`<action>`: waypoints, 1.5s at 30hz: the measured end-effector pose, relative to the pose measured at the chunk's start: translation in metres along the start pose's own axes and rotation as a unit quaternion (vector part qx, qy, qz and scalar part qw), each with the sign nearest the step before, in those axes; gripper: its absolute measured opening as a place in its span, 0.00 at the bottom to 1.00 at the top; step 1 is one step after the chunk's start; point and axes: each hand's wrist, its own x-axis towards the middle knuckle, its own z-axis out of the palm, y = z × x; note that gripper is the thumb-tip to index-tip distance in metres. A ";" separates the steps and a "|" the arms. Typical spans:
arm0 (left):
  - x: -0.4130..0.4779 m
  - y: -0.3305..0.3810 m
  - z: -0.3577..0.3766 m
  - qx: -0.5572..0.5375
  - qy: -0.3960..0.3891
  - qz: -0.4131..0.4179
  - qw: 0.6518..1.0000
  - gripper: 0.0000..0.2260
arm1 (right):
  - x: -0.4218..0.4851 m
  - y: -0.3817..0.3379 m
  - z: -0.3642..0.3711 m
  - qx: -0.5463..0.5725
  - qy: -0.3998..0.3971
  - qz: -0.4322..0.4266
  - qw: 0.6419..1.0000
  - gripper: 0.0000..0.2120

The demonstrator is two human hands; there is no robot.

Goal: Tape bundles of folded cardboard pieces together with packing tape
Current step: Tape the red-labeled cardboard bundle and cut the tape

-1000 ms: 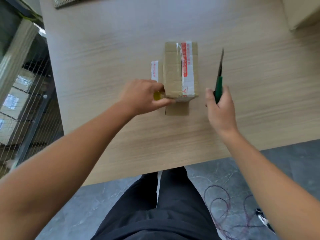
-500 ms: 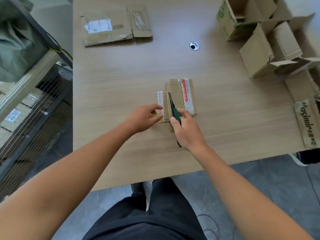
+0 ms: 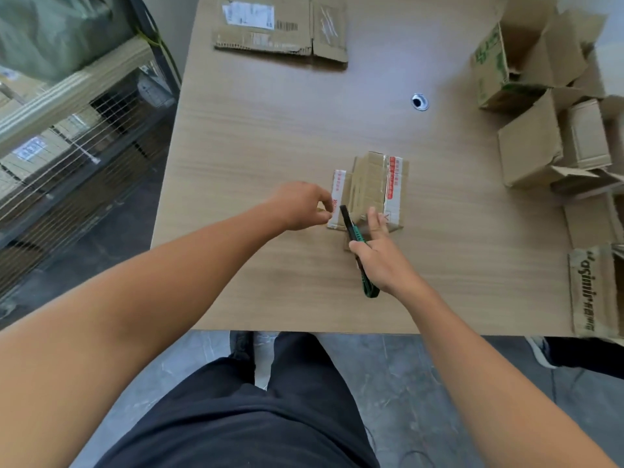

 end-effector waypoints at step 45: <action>0.050 0.044 -0.079 -0.026 -0.073 -0.028 0.997 0.20 | 0.121 0.072 -0.088 0.188 0.175 -0.128 0.958 0.05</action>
